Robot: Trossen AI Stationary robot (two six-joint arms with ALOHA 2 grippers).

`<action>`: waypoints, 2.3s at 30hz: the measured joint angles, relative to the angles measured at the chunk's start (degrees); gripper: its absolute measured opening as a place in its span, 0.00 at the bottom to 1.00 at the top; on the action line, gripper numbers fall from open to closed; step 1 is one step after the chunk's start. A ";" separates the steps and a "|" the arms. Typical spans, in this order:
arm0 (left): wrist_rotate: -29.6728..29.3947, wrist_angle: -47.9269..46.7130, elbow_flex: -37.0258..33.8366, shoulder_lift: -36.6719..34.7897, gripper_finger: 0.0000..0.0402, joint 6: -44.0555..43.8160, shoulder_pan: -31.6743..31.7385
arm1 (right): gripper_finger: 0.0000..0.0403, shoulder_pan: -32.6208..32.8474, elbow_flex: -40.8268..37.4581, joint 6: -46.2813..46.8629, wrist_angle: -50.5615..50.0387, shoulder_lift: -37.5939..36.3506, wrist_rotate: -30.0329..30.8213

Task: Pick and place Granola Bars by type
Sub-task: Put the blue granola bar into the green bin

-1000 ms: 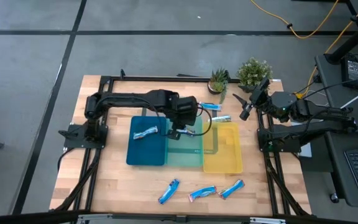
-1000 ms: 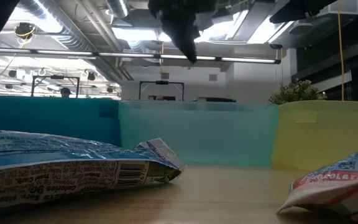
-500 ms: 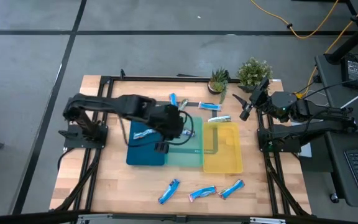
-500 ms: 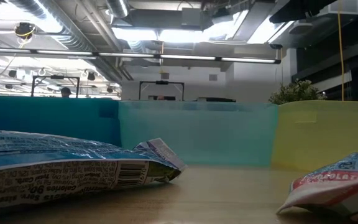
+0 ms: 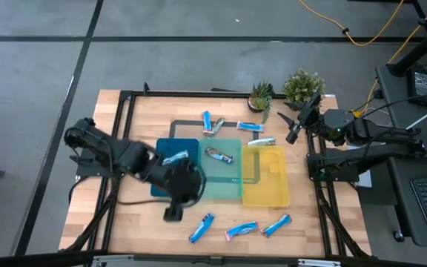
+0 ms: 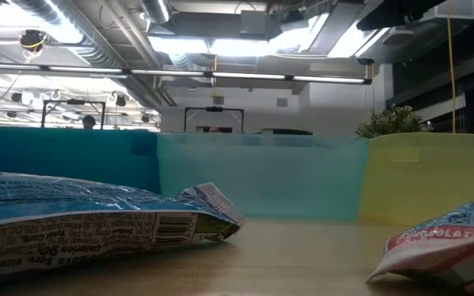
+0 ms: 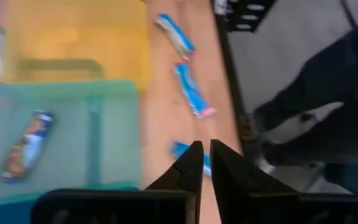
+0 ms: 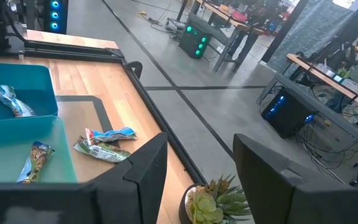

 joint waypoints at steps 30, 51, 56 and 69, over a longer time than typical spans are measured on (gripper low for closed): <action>-7.46 16.15 2.34 14.15 0.04 -26.34 -13.37 | 0.46 -0.02 0.00 -0.29 -1.32 0.00 0.04; -4.84 6.71 2.29 23.60 0.30 -31.40 -10.05 | 0.46 -0.02 0.00 -0.29 -4.84 0.00 0.02; -4.72 6.44 2.29 25.14 0.40 -31.36 -10.07 | 0.46 -0.02 0.00 -0.29 -4.83 0.01 0.02; -4.90 4.93 2.21 32.93 0.49 -38.02 -10.29 | 0.46 -0.02 0.00 -0.29 -5.09 0.01 0.00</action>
